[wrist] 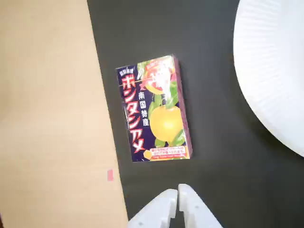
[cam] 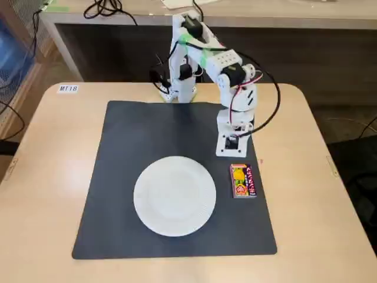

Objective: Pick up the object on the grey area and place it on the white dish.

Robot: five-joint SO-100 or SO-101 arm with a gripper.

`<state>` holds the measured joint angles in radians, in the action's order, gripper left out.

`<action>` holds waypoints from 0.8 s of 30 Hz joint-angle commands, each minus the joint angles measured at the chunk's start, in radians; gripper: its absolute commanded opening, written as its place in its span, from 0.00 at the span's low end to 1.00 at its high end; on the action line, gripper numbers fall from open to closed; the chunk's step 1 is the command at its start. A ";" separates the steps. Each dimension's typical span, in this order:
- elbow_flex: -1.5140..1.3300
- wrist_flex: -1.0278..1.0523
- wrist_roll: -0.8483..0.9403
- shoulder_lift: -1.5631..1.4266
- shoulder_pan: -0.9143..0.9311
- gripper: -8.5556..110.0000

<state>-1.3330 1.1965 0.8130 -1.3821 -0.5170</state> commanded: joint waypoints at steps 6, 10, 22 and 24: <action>0.356 0.130 0.083 0.175 0.006 0.07; 0.459 0.150 0.104 0.241 0.021 0.10; 1.089 0.492 0.207 0.692 0.058 0.36; 1.092 0.486 0.215 0.699 0.060 0.36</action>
<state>-0.3421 1.6674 1.0140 -0.6750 -0.4587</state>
